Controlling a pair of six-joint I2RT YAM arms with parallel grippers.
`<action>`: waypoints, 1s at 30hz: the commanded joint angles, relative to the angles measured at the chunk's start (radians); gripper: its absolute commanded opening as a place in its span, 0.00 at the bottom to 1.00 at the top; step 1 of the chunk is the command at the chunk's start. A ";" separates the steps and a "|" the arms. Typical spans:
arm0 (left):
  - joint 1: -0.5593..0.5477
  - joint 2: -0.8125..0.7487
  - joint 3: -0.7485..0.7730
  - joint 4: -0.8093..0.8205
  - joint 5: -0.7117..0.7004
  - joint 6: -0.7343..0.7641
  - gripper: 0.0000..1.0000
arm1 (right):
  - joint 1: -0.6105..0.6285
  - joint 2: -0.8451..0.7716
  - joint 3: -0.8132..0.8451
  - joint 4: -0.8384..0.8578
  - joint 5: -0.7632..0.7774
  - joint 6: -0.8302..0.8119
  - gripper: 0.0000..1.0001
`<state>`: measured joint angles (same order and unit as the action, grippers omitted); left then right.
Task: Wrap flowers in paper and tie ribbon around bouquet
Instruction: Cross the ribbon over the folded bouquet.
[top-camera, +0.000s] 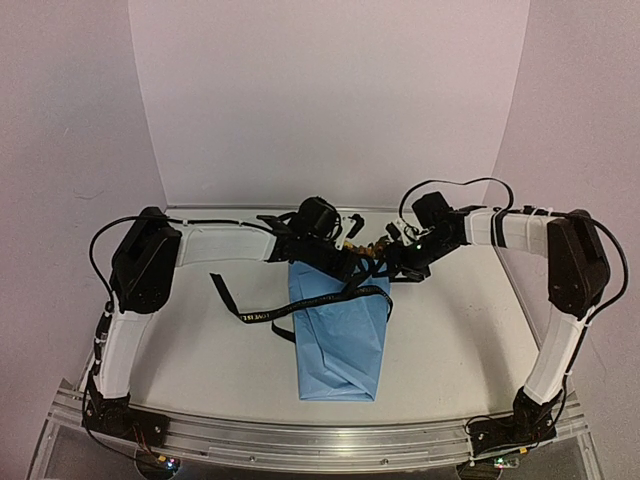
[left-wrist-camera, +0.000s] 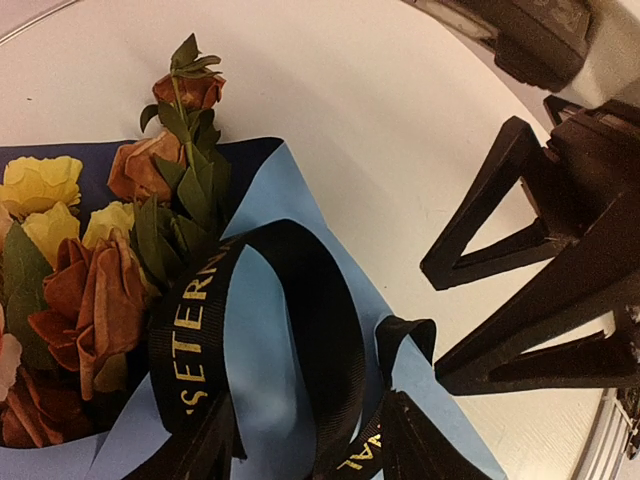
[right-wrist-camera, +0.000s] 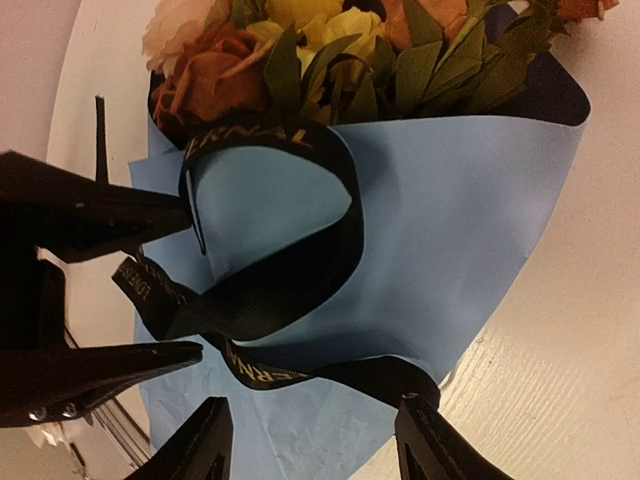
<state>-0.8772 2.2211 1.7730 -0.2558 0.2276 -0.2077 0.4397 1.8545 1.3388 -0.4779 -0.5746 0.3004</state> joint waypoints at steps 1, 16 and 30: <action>-0.005 0.019 0.060 -0.040 0.046 0.016 0.52 | 0.004 -0.003 -0.014 0.053 -0.042 -0.170 0.56; -0.006 0.078 0.134 -0.104 0.023 0.021 0.42 | 0.017 0.030 -0.067 0.080 -0.038 -0.299 0.54; -0.006 0.053 0.120 -0.105 0.006 0.024 0.09 | 0.041 0.094 -0.034 0.073 0.121 -0.370 0.41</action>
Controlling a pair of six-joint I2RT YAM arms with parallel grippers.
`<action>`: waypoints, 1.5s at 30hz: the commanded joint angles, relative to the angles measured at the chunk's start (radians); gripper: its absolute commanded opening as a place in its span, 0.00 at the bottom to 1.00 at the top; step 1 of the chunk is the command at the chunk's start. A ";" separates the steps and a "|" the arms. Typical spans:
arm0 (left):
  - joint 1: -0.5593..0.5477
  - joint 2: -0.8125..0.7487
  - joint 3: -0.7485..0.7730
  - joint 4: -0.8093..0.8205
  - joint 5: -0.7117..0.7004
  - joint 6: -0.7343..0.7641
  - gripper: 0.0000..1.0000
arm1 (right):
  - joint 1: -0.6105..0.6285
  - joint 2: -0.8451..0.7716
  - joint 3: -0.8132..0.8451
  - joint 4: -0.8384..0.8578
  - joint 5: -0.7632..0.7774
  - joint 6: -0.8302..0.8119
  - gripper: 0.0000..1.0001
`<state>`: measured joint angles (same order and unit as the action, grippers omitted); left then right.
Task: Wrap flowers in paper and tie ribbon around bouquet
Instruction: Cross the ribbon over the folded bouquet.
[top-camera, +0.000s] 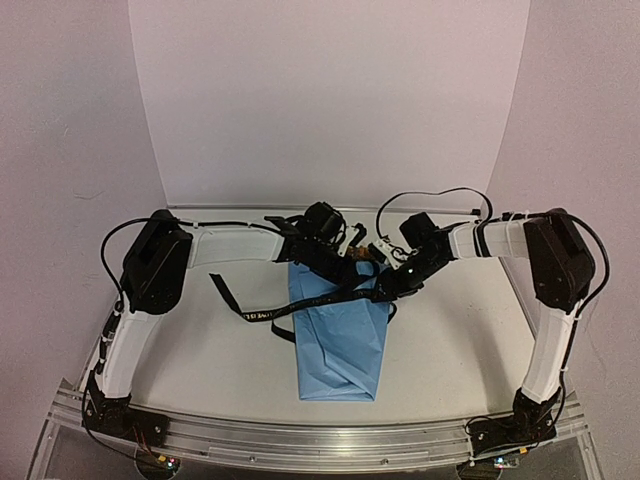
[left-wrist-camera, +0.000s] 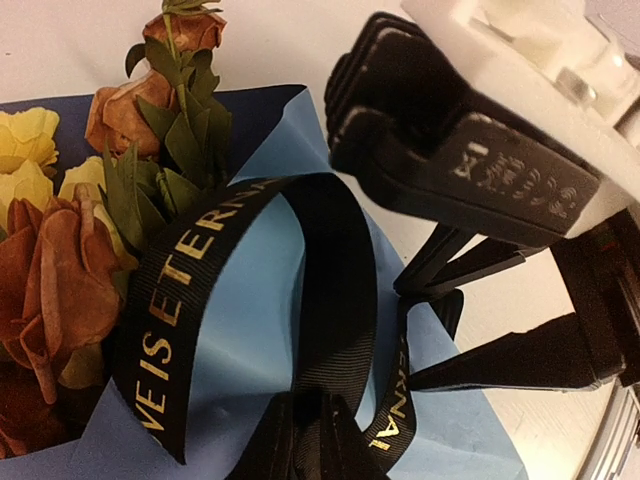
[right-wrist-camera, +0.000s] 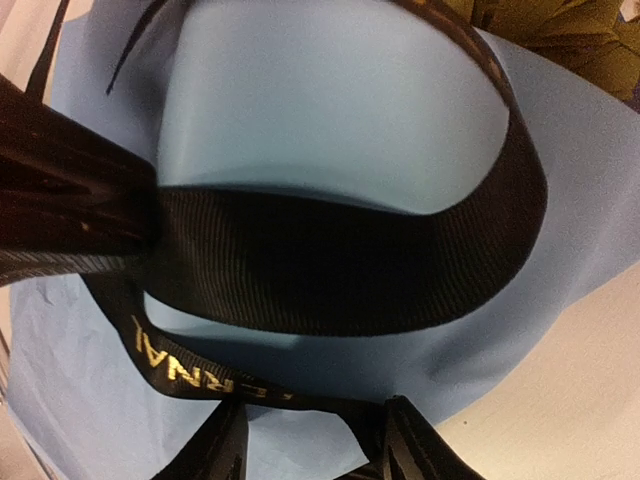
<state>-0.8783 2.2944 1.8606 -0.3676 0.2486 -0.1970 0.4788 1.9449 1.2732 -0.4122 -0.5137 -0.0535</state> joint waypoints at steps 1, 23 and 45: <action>-0.005 -0.024 0.031 0.008 -0.016 0.013 0.07 | 0.002 0.001 0.031 0.007 0.064 -0.008 0.38; -0.001 -0.104 -0.015 -0.017 0.111 0.104 0.00 | 0.136 -0.235 -0.221 0.260 0.350 0.024 0.00; 0.015 -0.250 -0.159 -0.151 0.225 0.161 0.14 | 0.169 -0.356 -0.337 0.480 0.339 0.140 0.00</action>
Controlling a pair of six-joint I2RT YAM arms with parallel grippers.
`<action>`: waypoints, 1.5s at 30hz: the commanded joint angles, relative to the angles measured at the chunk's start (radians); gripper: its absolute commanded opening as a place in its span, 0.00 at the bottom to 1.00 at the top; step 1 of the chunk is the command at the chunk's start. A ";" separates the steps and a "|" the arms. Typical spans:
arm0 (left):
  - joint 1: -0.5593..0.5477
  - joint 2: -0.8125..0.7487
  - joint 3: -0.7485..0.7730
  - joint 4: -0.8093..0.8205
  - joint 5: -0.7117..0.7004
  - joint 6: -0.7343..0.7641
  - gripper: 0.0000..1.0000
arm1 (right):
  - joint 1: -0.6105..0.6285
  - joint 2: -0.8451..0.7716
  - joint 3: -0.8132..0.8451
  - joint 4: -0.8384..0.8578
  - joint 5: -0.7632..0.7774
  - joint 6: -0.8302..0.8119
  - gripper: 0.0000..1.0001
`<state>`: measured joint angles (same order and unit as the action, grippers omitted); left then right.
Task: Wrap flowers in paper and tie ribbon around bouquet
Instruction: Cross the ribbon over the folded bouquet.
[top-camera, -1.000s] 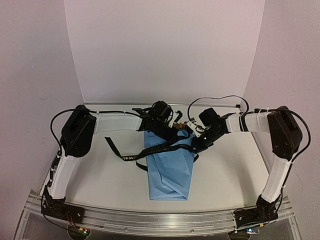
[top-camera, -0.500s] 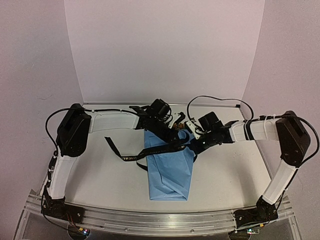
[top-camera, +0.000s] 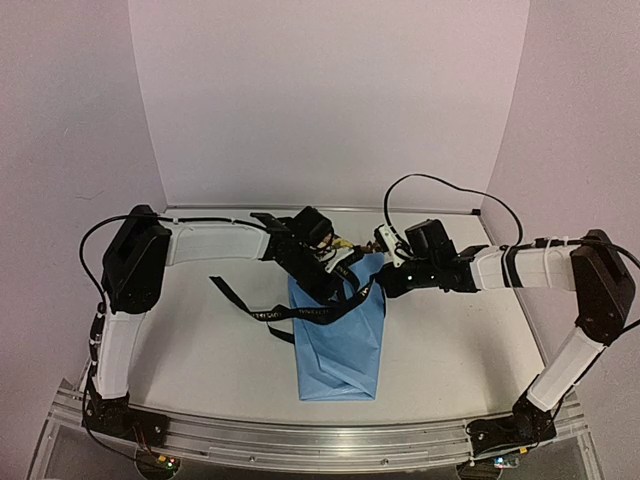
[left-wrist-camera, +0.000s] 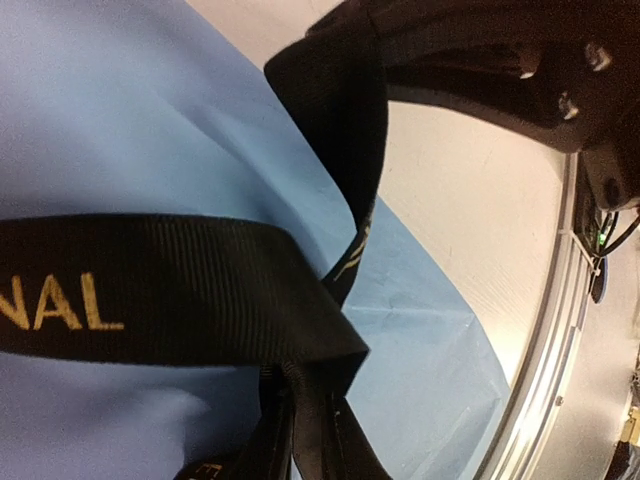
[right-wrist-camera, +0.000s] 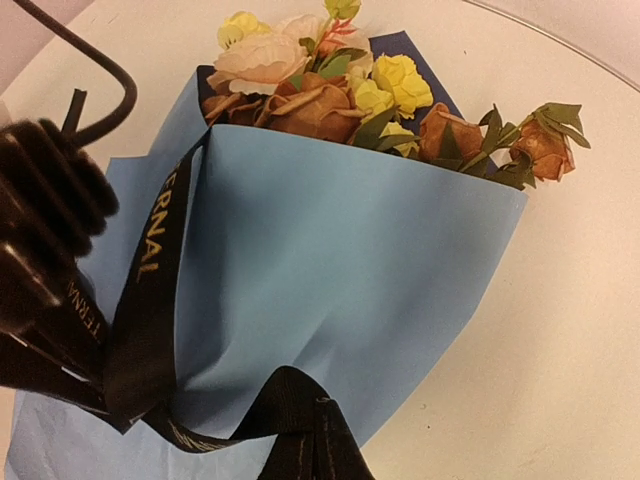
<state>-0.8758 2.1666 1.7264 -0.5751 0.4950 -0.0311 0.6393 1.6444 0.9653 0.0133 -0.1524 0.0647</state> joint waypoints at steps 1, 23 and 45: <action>0.014 -0.134 -0.036 0.072 -0.026 -0.010 0.18 | 0.010 -0.059 -0.035 0.059 -0.026 0.023 0.00; 0.042 -0.005 0.119 0.118 -0.221 -0.194 0.68 | 0.015 -0.043 -0.049 0.102 -0.056 0.053 0.00; 0.019 0.117 0.264 0.056 -0.357 -0.203 0.21 | 0.014 -0.024 -0.025 0.107 -0.027 0.073 0.00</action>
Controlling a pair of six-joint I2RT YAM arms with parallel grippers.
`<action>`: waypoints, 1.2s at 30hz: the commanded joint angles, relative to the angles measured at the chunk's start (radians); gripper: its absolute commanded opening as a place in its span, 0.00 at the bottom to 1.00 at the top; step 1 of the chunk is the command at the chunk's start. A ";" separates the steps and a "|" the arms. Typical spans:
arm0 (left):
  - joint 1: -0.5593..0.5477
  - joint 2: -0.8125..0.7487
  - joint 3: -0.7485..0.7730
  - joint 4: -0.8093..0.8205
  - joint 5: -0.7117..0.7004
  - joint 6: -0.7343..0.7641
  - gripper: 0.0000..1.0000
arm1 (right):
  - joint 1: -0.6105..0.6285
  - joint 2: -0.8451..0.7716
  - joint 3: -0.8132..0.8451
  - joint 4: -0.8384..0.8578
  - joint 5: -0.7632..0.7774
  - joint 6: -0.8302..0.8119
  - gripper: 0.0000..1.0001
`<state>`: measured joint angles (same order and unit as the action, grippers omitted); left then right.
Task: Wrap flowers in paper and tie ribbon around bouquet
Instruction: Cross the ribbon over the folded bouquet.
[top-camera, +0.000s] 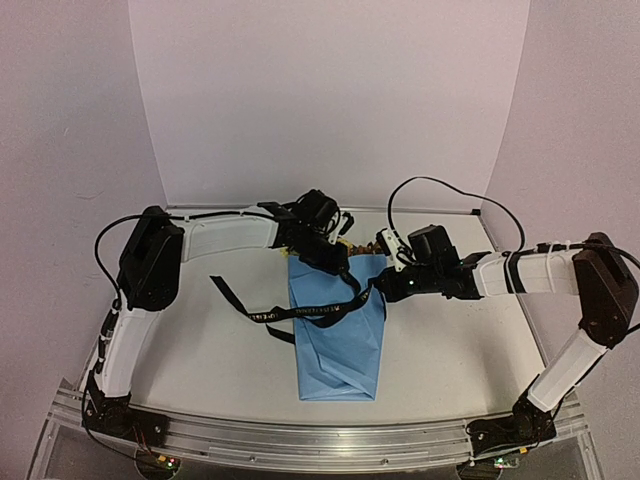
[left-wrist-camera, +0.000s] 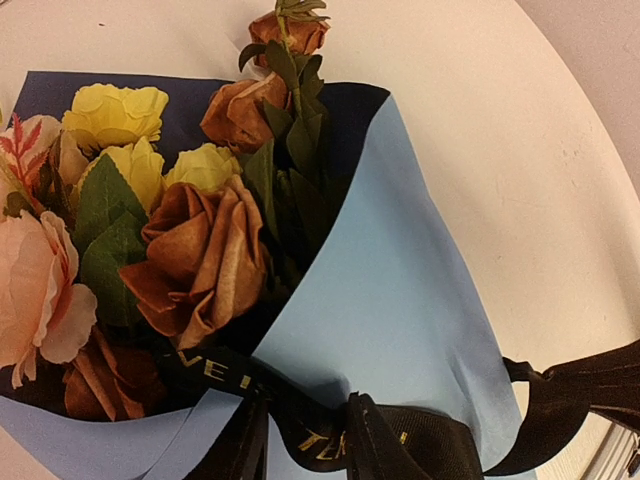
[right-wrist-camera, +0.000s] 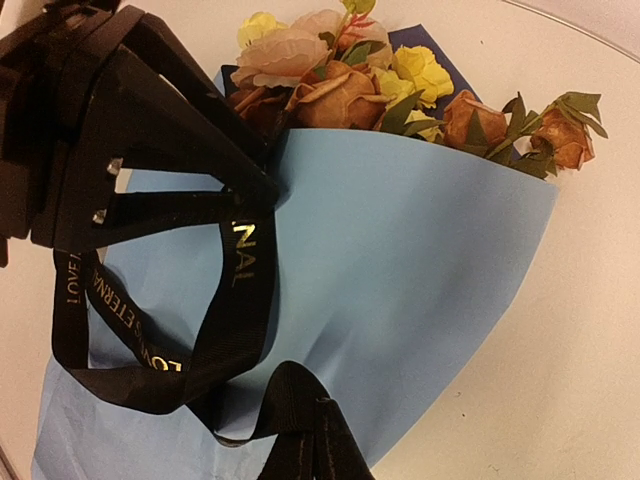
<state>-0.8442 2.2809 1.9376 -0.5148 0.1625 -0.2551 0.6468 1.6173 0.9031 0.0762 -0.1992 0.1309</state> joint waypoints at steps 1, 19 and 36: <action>-0.015 -0.002 0.049 0.001 -0.021 0.025 0.17 | 0.007 0.003 0.038 0.044 0.020 0.007 0.00; -0.021 -0.079 -0.047 0.035 0.323 0.130 0.01 | 0.007 -0.019 0.017 0.111 0.027 0.021 0.00; 0.010 0.053 0.055 -0.137 0.649 0.205 0.13 | 0.006 0.014 0.030 0.170 0.060 0.086 0.00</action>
<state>-0.8336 2.3145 1.9503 -0.5984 0.7220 -0.0951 0.6468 1.6177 0.9085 0.1886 -0.1701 0.1860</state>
